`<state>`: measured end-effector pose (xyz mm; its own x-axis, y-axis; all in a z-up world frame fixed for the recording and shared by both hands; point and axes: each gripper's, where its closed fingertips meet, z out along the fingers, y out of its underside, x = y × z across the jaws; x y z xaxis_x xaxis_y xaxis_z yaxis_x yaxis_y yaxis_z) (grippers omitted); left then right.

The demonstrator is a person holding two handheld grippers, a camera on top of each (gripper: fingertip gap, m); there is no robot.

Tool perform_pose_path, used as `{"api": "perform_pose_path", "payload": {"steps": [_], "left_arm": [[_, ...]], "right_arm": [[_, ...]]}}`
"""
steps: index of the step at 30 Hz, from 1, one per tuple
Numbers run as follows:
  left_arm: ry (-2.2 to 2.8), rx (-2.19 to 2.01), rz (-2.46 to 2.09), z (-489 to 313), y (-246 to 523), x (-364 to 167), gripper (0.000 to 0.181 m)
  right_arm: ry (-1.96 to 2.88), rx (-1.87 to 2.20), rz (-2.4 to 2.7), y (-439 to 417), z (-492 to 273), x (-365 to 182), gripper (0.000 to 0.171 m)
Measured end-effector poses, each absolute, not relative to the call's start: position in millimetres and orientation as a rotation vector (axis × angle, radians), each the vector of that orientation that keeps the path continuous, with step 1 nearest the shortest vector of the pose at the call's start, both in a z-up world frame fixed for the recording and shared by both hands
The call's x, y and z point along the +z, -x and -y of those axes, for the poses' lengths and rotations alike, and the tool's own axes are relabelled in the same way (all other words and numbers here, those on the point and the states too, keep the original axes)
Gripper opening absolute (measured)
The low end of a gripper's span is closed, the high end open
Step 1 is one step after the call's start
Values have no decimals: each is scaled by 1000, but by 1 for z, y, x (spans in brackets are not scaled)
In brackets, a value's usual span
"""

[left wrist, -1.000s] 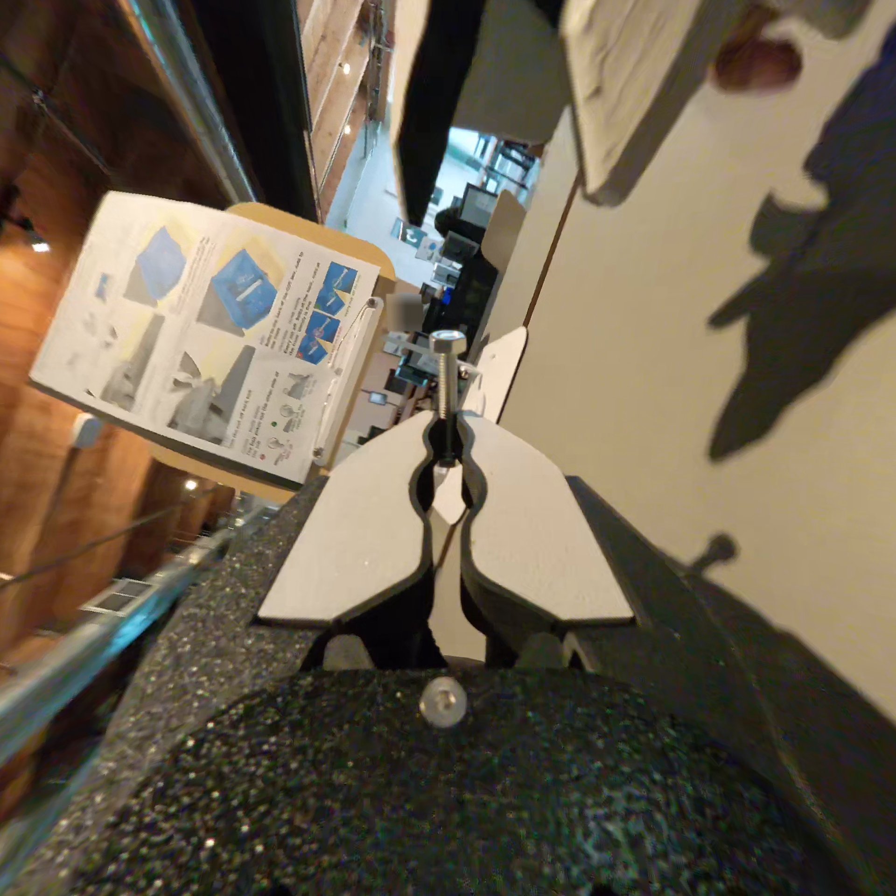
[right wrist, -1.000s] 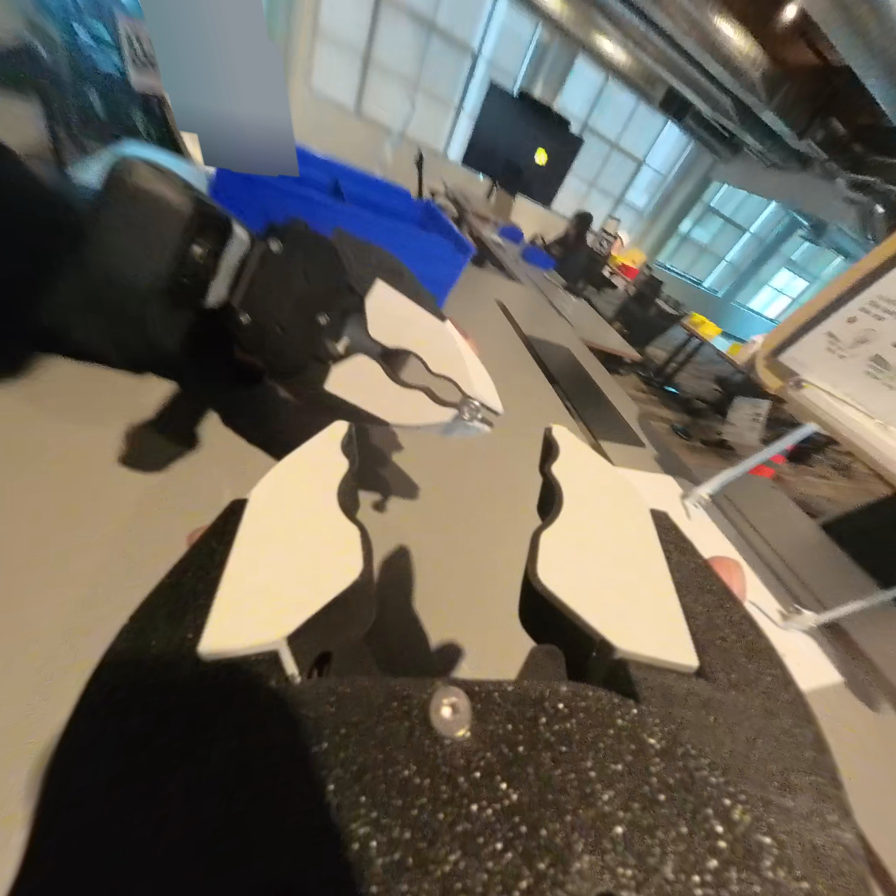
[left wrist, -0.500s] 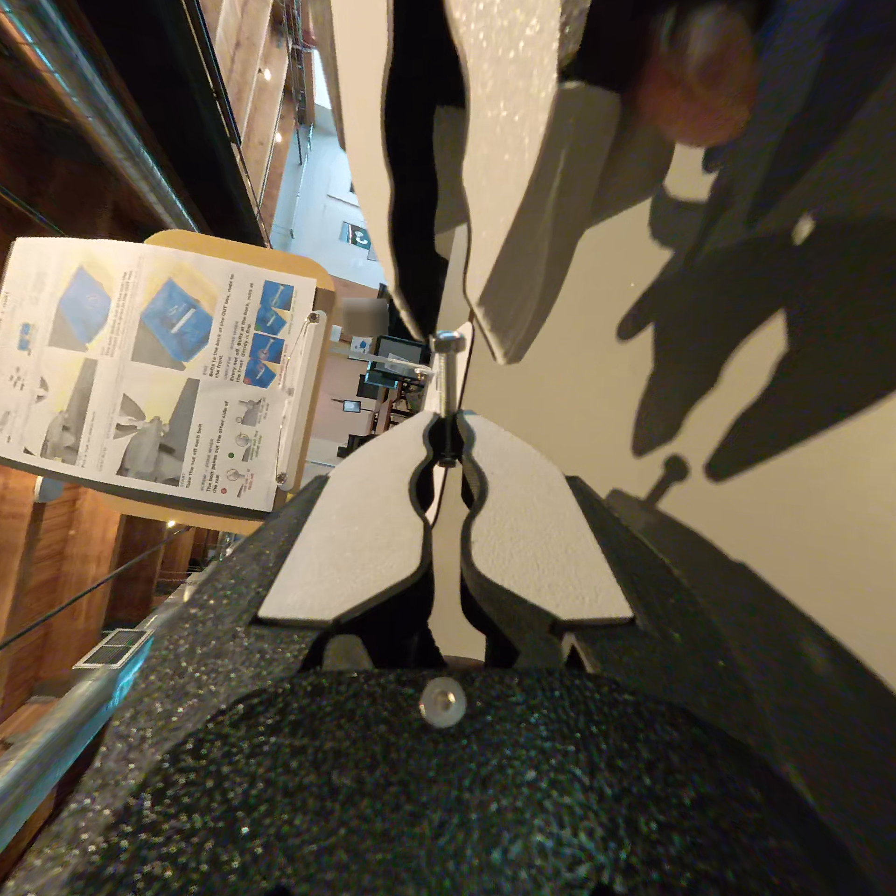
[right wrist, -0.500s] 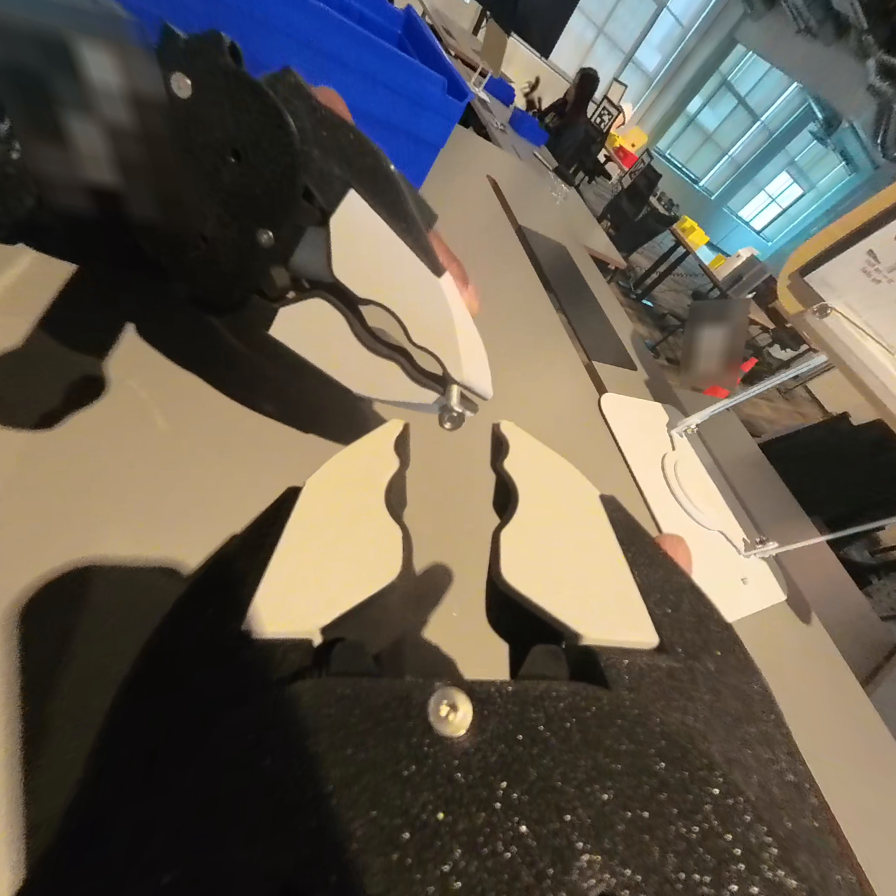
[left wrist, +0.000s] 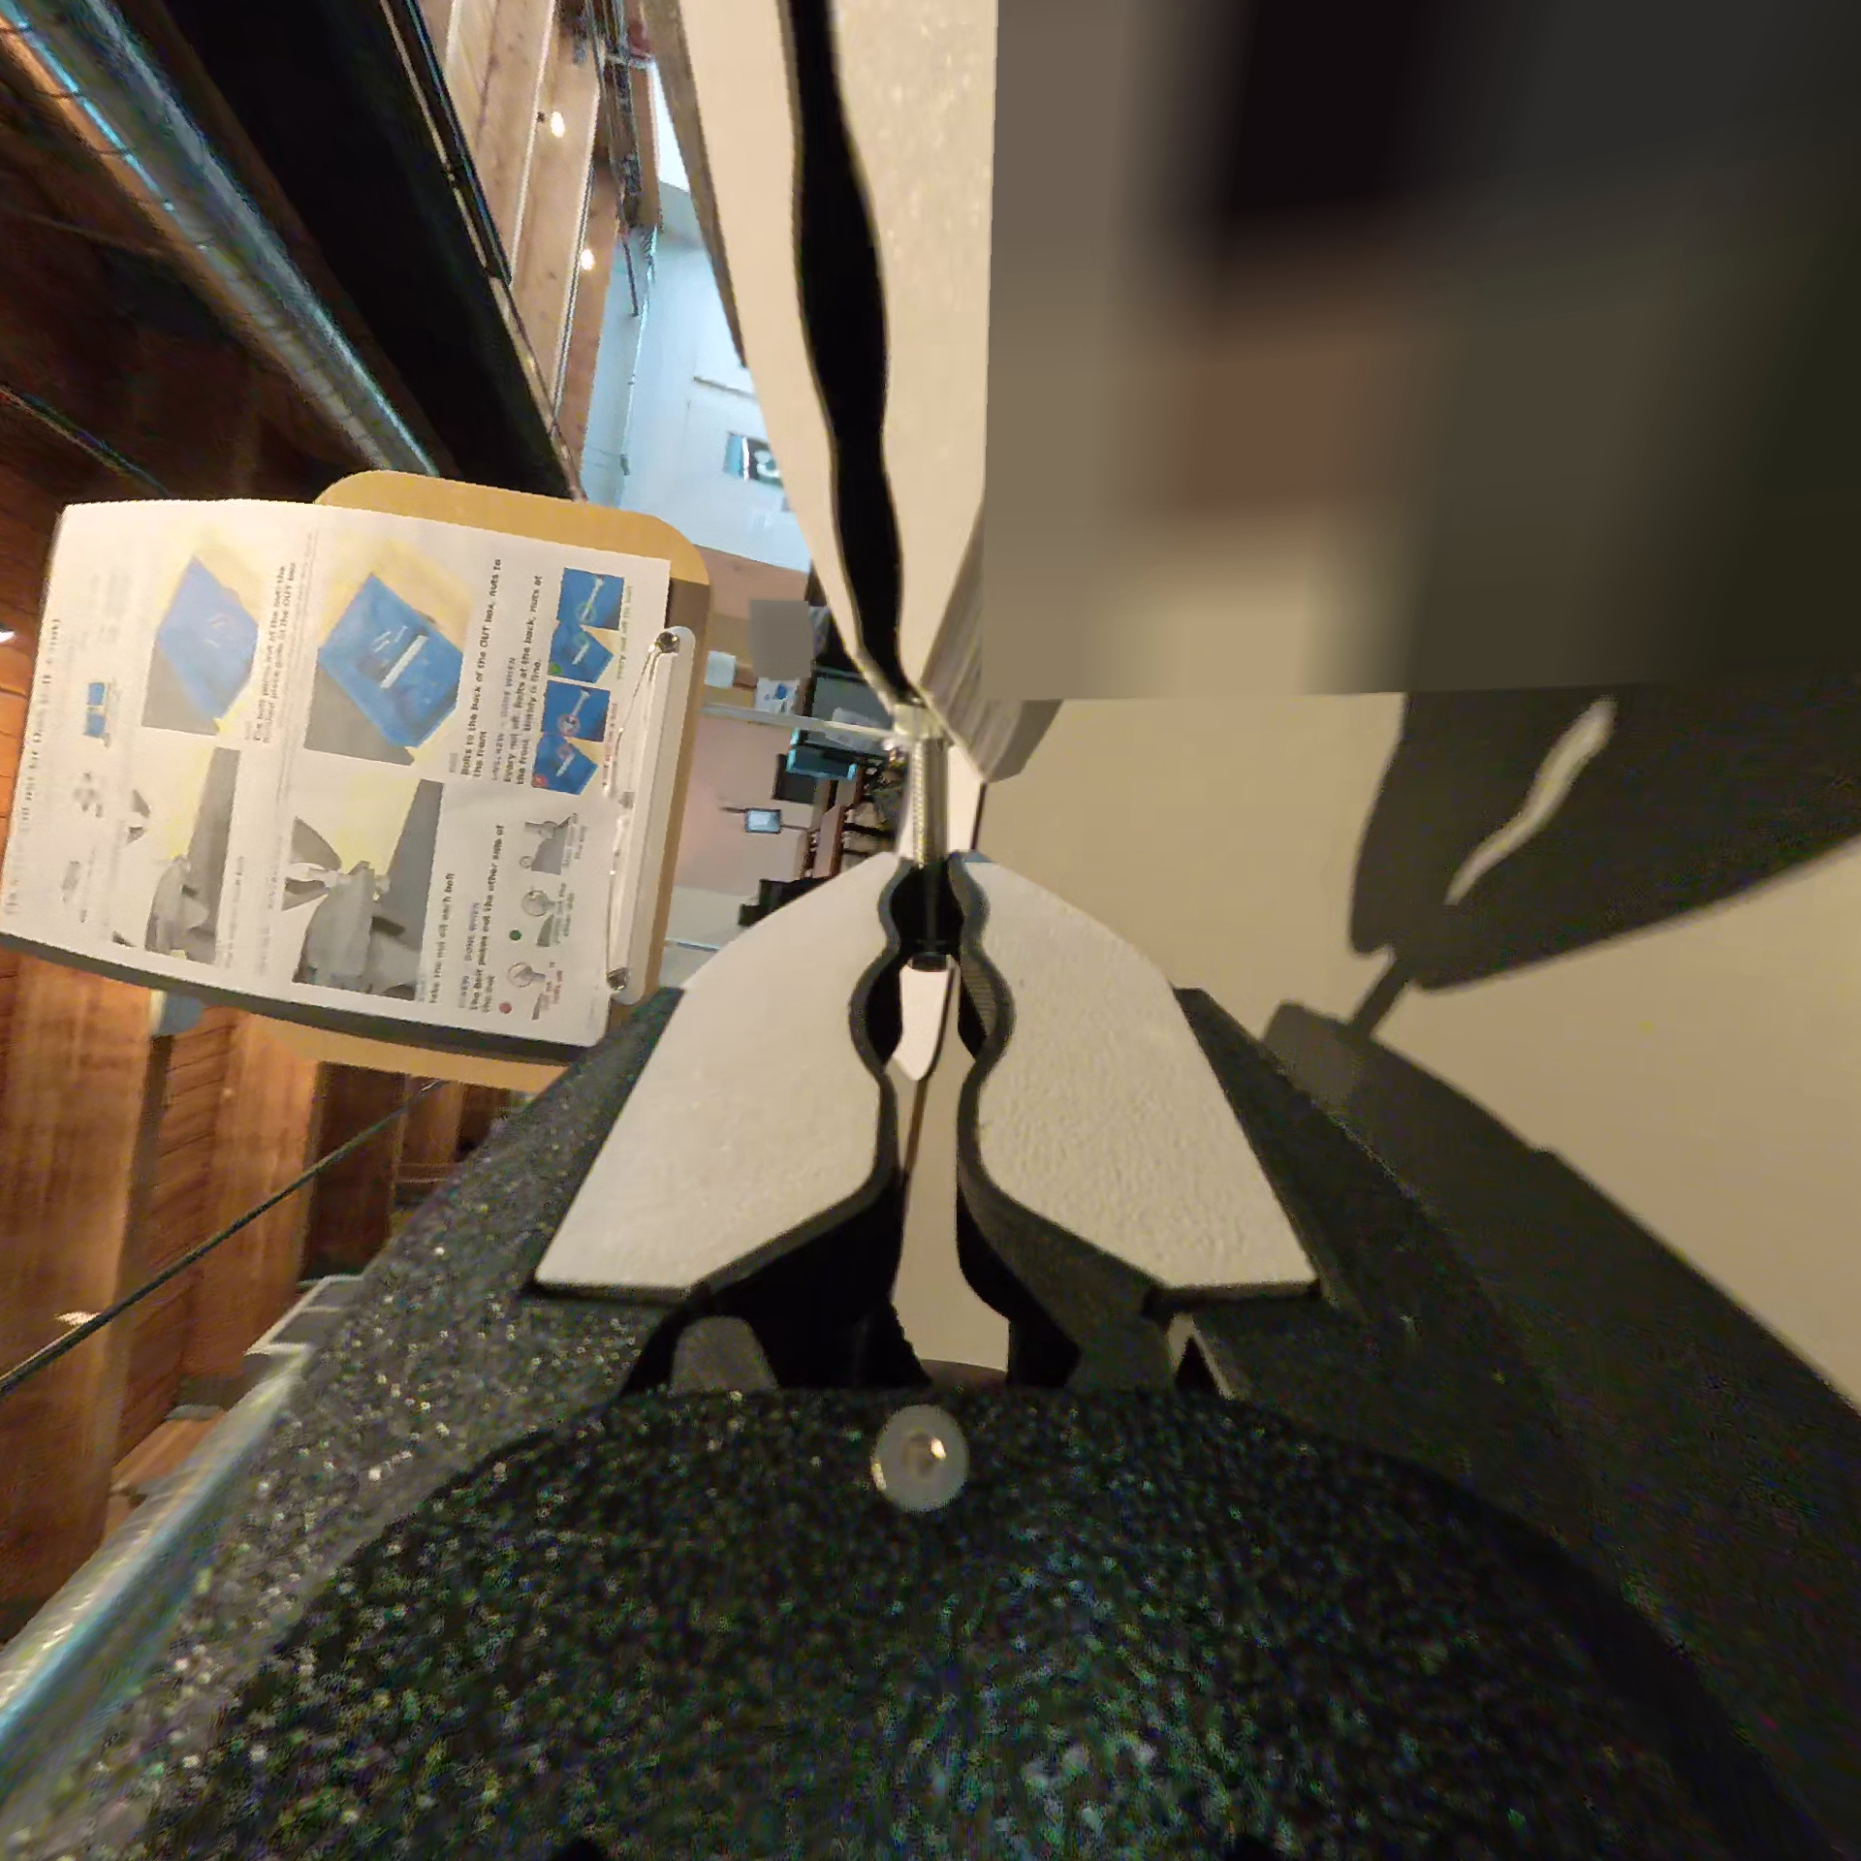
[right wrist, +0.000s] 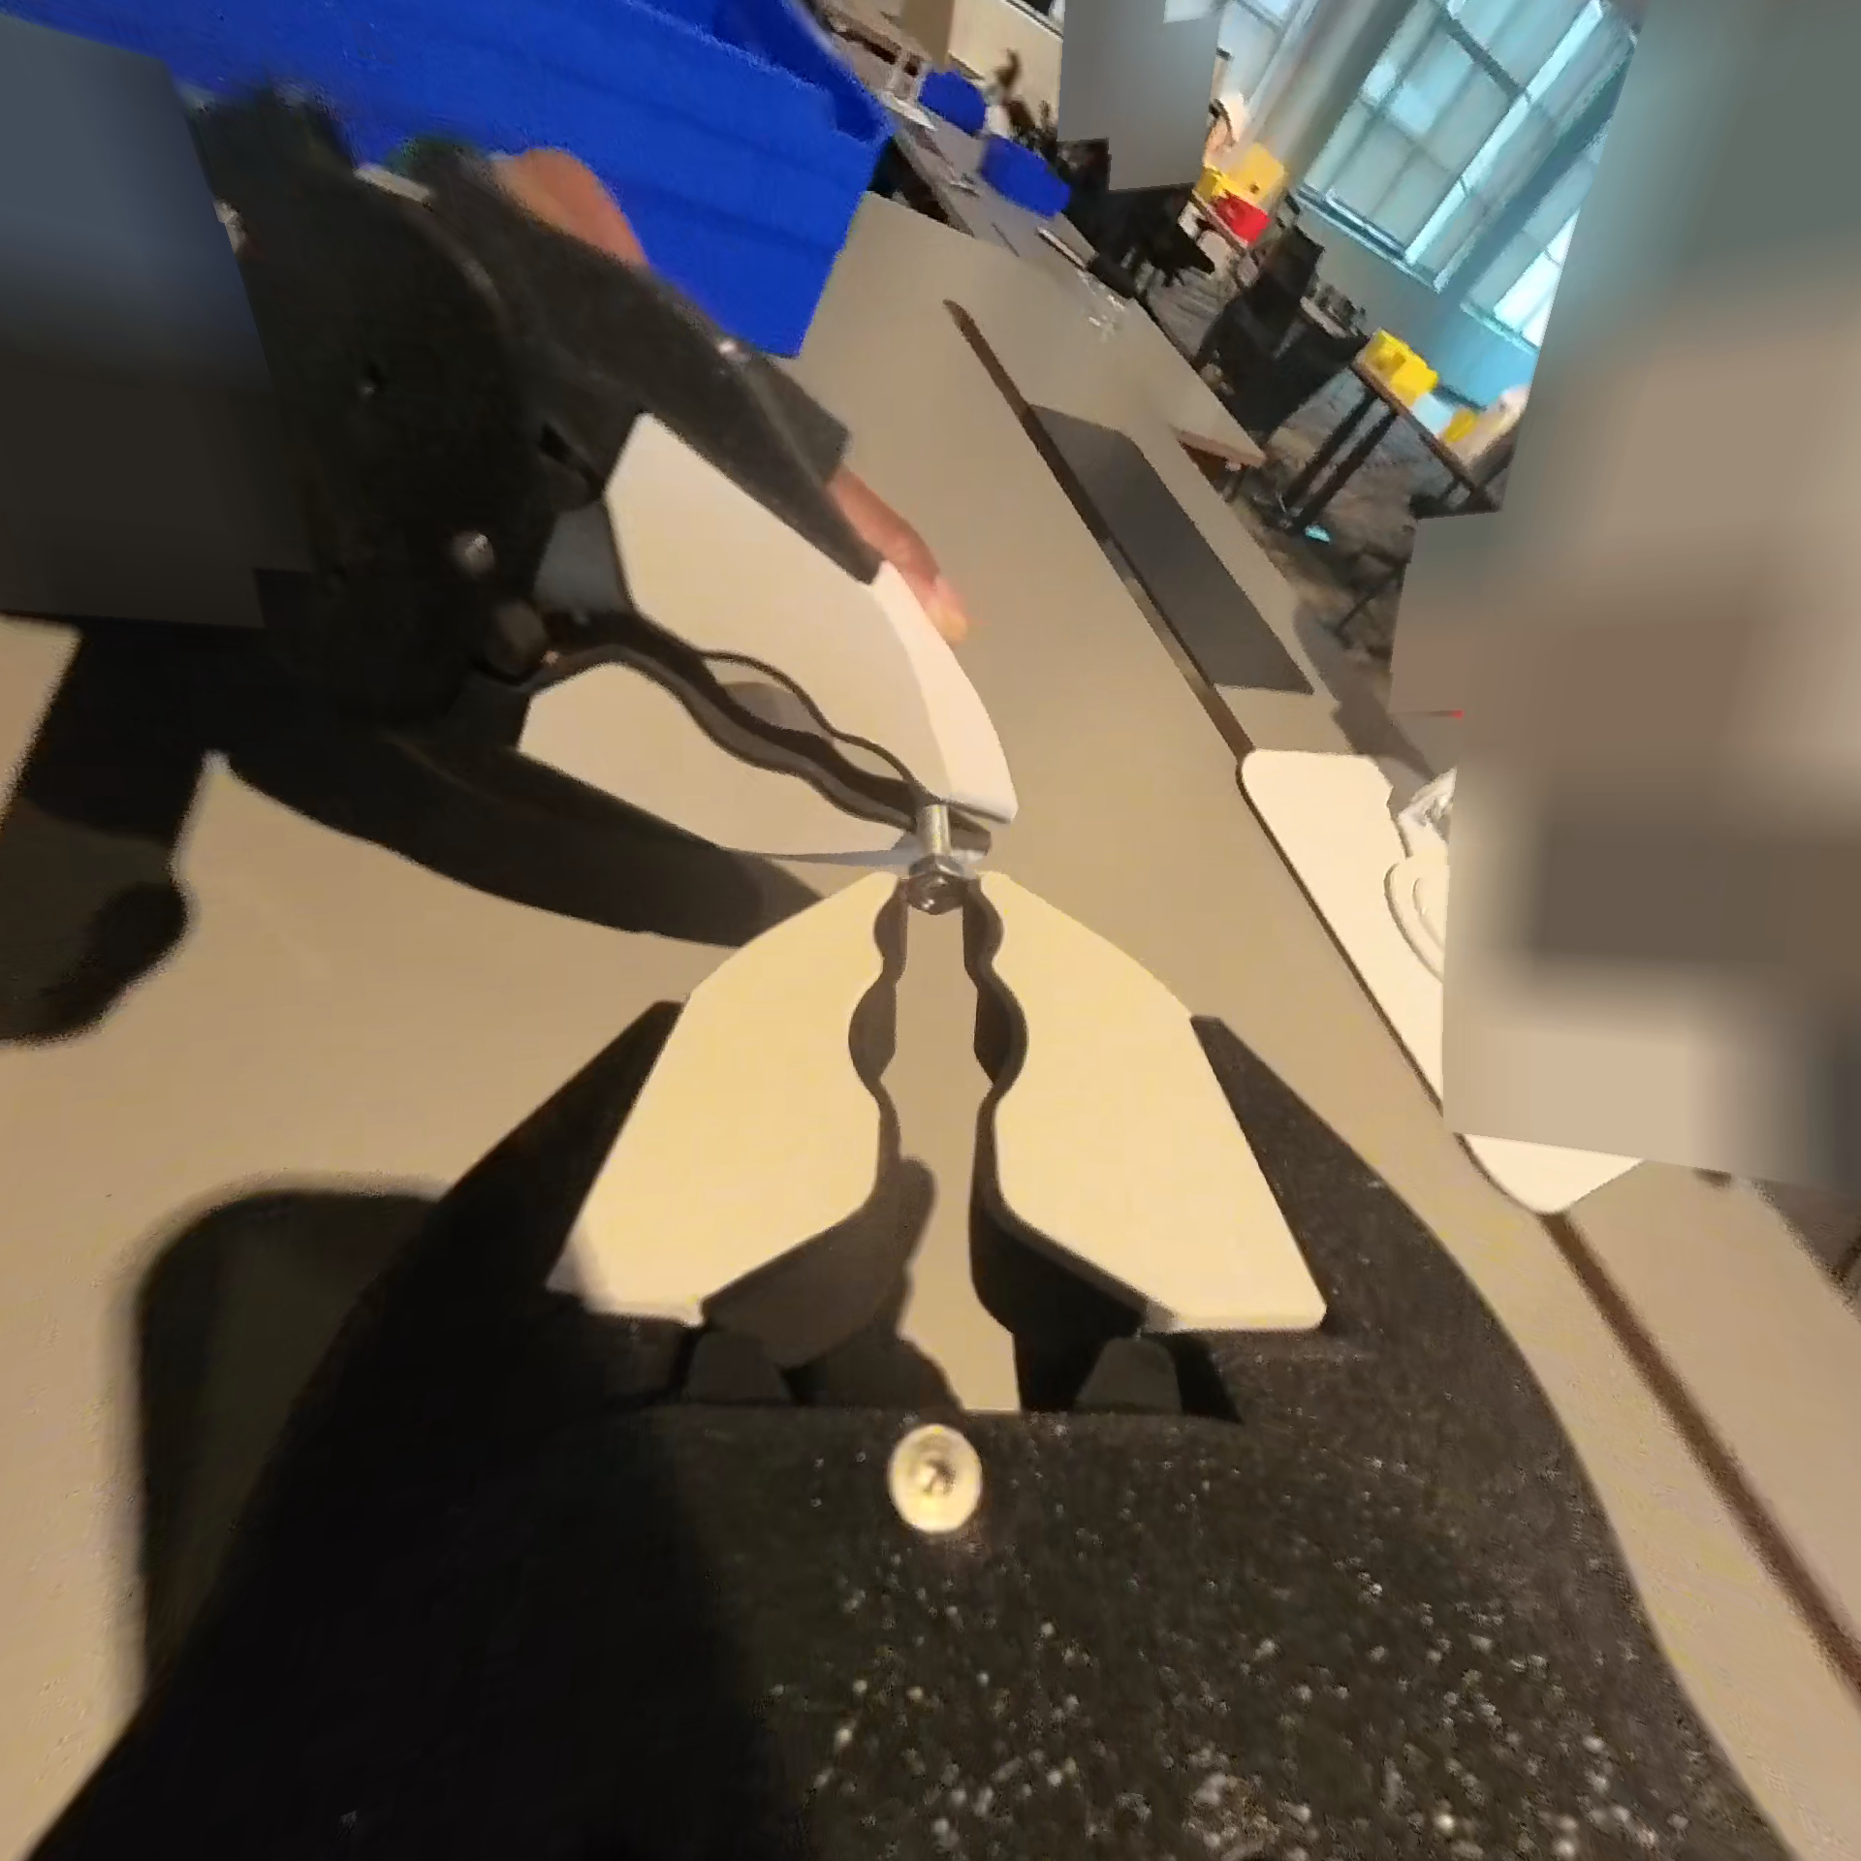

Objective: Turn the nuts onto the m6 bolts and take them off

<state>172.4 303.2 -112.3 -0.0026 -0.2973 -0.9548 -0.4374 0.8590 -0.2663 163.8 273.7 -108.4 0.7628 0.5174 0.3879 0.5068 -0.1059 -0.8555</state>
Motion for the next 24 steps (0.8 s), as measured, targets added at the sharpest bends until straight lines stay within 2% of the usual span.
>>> {"api": "perform_pose_path", "payload": {"steps": [5, 8, 9, 13, 19, 24], "left_arm": [[561, 186, -1582, -305, -172, -108, 5], [590, 159, -1575, -304, -173, -108, 5], [599, 145, -1573, -304, -173, -108, 5], [621, 106, -1591, -306, -170, -111, 5], [597, 81, -1649, -300, -171, -119, 5], [584, 70, -1667, -297, -172, -121, 5]], "right_arm": [[1840, 420, 383, -158, -277, -107, 11], [1816, 522, 399, -157, -275, -109, 16], [1807, 499, 436, -159, -274, -109, 26], [1702, 228, 674, -170, -270, -99, 32], [1614, -176, 1009, -167, -264, -110, 27], [1601, -204, 1036, -164, -262, -110, 24]]}}
